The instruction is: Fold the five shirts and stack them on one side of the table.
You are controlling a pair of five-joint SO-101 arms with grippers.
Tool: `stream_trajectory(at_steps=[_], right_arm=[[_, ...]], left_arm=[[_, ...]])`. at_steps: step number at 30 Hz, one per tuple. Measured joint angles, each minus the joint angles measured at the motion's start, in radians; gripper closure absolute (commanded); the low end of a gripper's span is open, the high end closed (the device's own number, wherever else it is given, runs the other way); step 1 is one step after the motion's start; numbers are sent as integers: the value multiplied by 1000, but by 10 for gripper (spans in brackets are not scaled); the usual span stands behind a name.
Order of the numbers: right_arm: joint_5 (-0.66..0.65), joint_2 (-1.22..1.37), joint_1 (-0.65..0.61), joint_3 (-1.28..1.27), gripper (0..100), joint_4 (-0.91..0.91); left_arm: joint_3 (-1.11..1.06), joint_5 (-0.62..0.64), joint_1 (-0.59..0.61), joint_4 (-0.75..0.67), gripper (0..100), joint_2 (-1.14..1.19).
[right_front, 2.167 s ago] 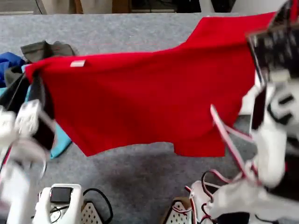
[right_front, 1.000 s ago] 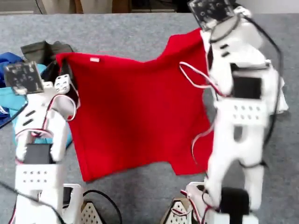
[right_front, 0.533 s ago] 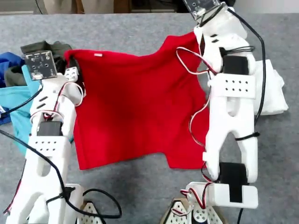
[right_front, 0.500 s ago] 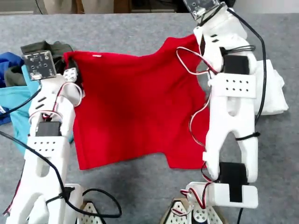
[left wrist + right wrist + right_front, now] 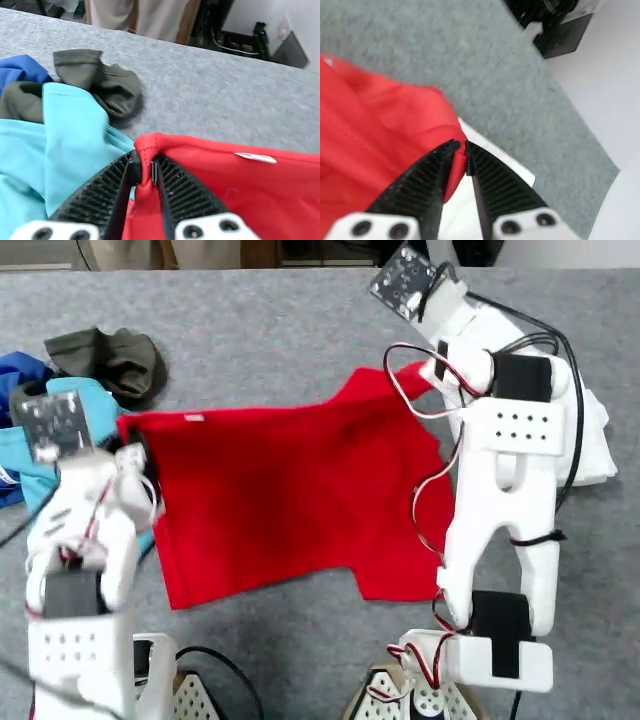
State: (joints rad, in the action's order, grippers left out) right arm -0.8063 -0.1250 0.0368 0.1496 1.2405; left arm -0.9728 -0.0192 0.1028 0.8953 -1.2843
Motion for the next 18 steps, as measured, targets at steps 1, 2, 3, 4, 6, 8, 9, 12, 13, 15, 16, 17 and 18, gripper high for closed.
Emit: stream_trajectory(at_steps=[1,2,3,4,6,8,9,12,13,15,16,17,18], right_arm=[[-11,-28,8,-31,997,0],[-17,-58,12,-68,997,0],[-25,-94,17,-109,997,0],[-29,-135,21,-160,997,0],[-38,-222,29,-273,997,-15],[-54,-321,29,-400,997,-41],[-57,-370,31,-466,997,-60],[-57,-517,46,-651,997,-115],[-57,-563,55,-706,997,-127],[-57,-643,77,-807,997,-135],[-57,-680,89,-852,997,-135],[-64,-717,104,-893,997,-135],[-78,-753,115,-933,997,-137]], left_arm=[[-31,0,-21,23,981,-48],[-68,0,-40,35,981,-91],[-112,0,-57,37,981,-130],[-163,0,-69,37,981,-170],[-273,0,-81,40,981,-239],[-371,0,-84,43,981,-302],[-413,0,-84,52,981,-331],[-470,0,-86,117,981,-407],[-476,0,-89,144,981,-425],[-483,0,-89,193,981,-457],[-486,0,-89,212,981,-468],[-486,-6,-89,226,981,-471],[-486,-15,-89,233,981,-473]])
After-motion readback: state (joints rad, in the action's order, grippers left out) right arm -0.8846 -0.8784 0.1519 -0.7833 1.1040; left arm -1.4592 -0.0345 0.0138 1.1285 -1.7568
